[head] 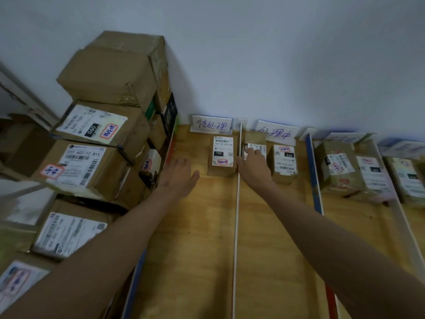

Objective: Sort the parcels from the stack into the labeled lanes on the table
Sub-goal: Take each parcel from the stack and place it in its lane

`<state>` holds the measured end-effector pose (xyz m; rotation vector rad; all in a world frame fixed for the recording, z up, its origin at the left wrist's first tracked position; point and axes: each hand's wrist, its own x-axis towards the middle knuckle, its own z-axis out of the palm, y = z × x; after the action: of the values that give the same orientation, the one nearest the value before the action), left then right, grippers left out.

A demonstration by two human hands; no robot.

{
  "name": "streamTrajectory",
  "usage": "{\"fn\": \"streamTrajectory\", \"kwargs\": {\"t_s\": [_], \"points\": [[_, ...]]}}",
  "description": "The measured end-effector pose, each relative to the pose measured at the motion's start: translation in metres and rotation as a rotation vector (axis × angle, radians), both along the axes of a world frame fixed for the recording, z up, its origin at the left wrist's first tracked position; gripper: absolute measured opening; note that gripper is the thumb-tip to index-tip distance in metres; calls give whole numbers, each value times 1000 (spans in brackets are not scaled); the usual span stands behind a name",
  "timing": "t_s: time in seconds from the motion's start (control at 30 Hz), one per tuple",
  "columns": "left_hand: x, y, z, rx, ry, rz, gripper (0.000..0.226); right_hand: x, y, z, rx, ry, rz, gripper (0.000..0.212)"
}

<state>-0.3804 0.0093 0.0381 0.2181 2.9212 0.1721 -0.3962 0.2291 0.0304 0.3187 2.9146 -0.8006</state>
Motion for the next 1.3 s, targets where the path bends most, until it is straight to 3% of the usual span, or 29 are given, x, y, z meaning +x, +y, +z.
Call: {"fn": "streamTrajectory", "kwargs": {"t_s": [0.2, 0.67, 1.03, 1.3], "points": [[50, 6, 39, -26, 78, -49, 50, 79, 14, 43, 199, 63, 106, 45], [181, -32, 89, 10, 166, -178, 47, 220, -35, 97, 272, 178, 39, 51], [264, -160, 116, 67, 236, -167, 47, 306, -165, 114, 234, 131, 24, 49], [284, -272, 109, 23, 172, 40, 49, 325, -256, 113, 101, 27, 78, 52]]}}
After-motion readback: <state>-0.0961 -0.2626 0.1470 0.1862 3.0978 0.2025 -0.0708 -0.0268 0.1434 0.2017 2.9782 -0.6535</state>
